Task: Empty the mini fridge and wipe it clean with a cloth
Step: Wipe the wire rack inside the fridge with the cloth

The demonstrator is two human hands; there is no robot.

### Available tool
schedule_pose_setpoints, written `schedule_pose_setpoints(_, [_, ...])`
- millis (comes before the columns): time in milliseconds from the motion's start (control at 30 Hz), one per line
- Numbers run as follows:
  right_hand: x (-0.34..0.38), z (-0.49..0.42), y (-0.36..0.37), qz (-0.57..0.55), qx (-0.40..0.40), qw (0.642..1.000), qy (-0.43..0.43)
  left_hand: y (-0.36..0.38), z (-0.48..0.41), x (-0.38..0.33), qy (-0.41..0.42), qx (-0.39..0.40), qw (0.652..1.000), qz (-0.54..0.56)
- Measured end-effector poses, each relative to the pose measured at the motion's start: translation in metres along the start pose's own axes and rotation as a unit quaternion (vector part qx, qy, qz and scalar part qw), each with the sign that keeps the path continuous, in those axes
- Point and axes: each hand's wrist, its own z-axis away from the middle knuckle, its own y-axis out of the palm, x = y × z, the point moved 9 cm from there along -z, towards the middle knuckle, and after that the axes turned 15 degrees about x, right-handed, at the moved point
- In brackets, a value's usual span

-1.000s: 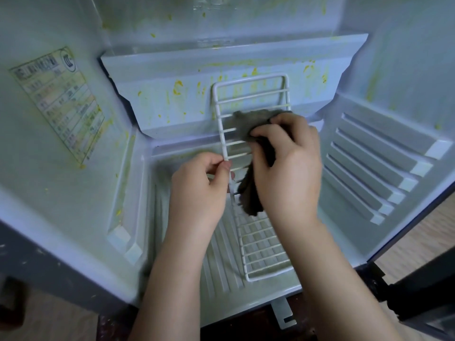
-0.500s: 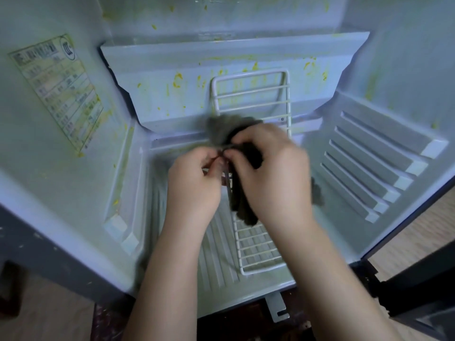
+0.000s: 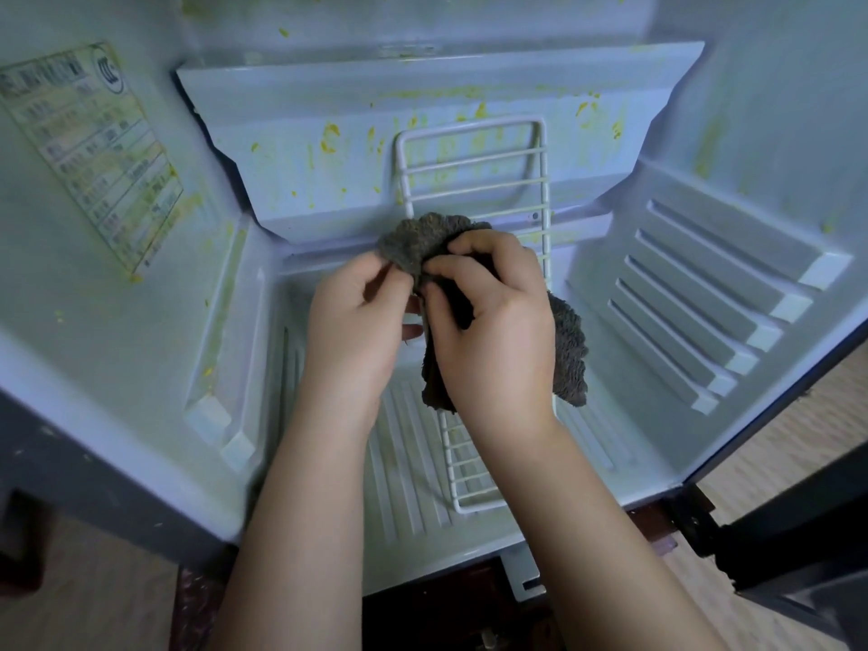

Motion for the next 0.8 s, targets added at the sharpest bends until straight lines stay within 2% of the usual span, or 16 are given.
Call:
schedule_pose_setpoints(367, [-0.015,-0.004,-0.02,0.038,-0.015,0.999,0.009,0.003,-0.006,0.01,0.007,-0.006,0.998,0.054])
schedule_pose_setpoints(500, [-0.037,-0.003,-0.038,0.072,-0.032,0.996,0.046,0.003,-0.006,0.007,0.017,-0.007,0.999,0.045])
schedule_pose_setpoints(633, [-0.055,-0.003,-0.051,0.035,-0.034,0.993,0.103,0.0,-0.005,0.006,0.021,0.002,0.999,0.03])
schedule_pose_setpoints(800, [-0.051,-0.004,-0.054,0.026,-0.037,0.991,0.127,-0.002,-0.004,0.004,0.026,0.0,0.999,0.026])
